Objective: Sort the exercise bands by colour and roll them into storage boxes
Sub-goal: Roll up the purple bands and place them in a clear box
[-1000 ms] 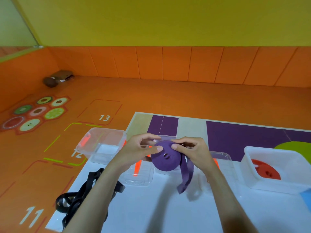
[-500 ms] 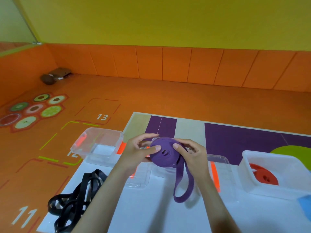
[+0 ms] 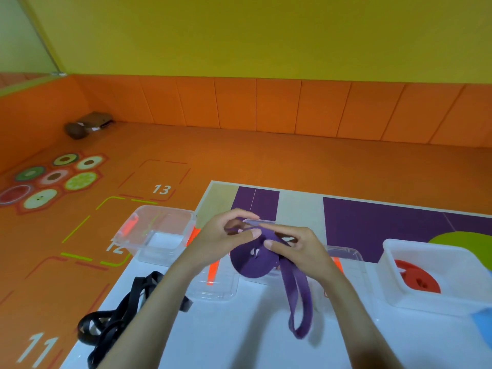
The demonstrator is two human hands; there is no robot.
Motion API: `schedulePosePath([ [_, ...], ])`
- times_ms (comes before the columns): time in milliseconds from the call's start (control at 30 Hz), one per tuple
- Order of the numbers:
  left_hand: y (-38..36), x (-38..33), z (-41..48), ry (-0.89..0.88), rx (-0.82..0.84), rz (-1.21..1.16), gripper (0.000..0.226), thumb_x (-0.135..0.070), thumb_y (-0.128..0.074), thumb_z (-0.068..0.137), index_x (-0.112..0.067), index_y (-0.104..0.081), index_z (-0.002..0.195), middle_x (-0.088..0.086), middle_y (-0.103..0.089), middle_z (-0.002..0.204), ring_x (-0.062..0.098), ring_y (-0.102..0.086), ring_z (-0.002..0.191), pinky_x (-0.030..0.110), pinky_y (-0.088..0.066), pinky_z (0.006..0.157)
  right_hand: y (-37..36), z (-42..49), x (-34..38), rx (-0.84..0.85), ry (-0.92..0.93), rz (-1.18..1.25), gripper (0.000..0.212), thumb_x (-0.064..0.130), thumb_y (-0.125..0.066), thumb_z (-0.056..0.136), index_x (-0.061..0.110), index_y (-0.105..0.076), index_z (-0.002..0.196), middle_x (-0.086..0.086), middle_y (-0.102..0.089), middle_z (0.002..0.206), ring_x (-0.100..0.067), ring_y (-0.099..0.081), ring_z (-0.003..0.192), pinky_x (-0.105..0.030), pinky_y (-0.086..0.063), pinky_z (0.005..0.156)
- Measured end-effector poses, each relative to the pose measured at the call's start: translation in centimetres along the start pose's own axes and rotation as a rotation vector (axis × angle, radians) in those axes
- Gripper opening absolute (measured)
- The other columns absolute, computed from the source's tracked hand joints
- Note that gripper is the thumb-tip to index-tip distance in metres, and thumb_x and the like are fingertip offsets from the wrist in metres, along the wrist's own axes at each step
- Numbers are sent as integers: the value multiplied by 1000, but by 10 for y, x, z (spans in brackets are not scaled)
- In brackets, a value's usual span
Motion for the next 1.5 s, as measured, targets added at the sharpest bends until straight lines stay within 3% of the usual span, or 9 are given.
schedulePosePath([
  [167, 9, -10, 9, 58, 108, 115, 25, -23, -87, 86, -23, -76, 109, -1, -79, 85, 9, -73, 77, 21, -51, 72, -14, 1, 16, 39, 32, -103, 38, 20, -76, 95, 29, -72, 132, 14, -74, 124, -12, -69, 116, -42, -57, 102],
  [333, 12, -5, 0, 93, 96, 33, 38, -18, -89, 83, -21, -77, 119, -1, -82, 103, 14, -79, 89, 20, -57, 77, -19, -4, 14, -8, -52, -42, 45, 20, -84, 89, 30, -53, 121, 5, -79, 97, -19, -76, 86, -49, -65, 75],
  [533, 24, -2, -14, 83, 60, 19, 29, -13, -88, 84, -18, -81, 112, 1, -82, 101, 18, -78, 94, 26, -61, 83, -14, -15, 4, 144, -147, -44, 57, 15, -90, 81, 32, -58, 126, -4, -80, 97, -22, -78, 89, -34, -62, 85],
  [800, 56, 5, -23, 155, -40, -59, 29, -17, -87, 84, -23, -82, 111, 5, -82, 102, 20, -77, 88, 27, -59, 75, 0, -28, -16, 158, -191, -342, 18, 21, -83, 87, 25, -75, 103, -1, -73, 88, -11, -67, 72, -27, -57, 69],
  [933, 71, 3, -23, 134, -123, -103, 29, -15, -88, 81, -23, -82, 108, 5, -82, 100, 17, -76, 85, 25, -60, 73, 7, -38, -43, 19, -243, -424, 13, 19, -77, 91, 32, -75, 88, 14, -67, 73, -2, -58, 68, -16, -46, 67],
  [1033, 74, 7, -24, 127, -146, -113, 29, -16, -89, 80, -24, -83, 107, 5, -82, 98, 16, -76, 83, 25, -61, 73, 10, -42, -71, -209, -350, -485, 17, 16, -74, 92, 26, -74, 78, 9, -69, 72, -12, -65, 69, -33, -58, 71],
  [1233, 72, 21, -27, 168, -205, -131, 26, -17, -88, 82, -24, -82, 106, 5, -82, 97, 20, -76, 87, 37, -61, 81, 8, -54, -88, -520, -539, 33, 9, -1, -82, 80, 2, -77, 87, -18, -78, 80, -31, -79, 82, -44, -66, 82],
  [1400, 79, 35, -30, 220, -270, -170, 27, -15, -88, 83, -19, -81, 109, 6, -82, 101, 22, -76, 89, 35, -60, 75, 1, -64, -72, -326, -603, 657, 19, 5, -70, 95, 1, -73, 114, -16, -79, 106, -22, -79, 94, -31, -64, 81],
  [1500, 82, 40, -32, 247, -280, -222, 27, -16, -87, 84, -17, -80, 110, 6, -82, 103, 20, -76, 87, 26, -61, 65, 0, -62, -66, -278, -646, 938, 20, 16, -68, 95, 3, -79, 106, -4, -72, 83, -16, -72, 70, -43, -55, 96],
])
Point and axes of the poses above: each hand's wrist, its own z-axis towards the middle knuckle, its own y-axis out of the back of the hand, x = y × z, the point moved 3 cm from there along z, towards the middle knuckle
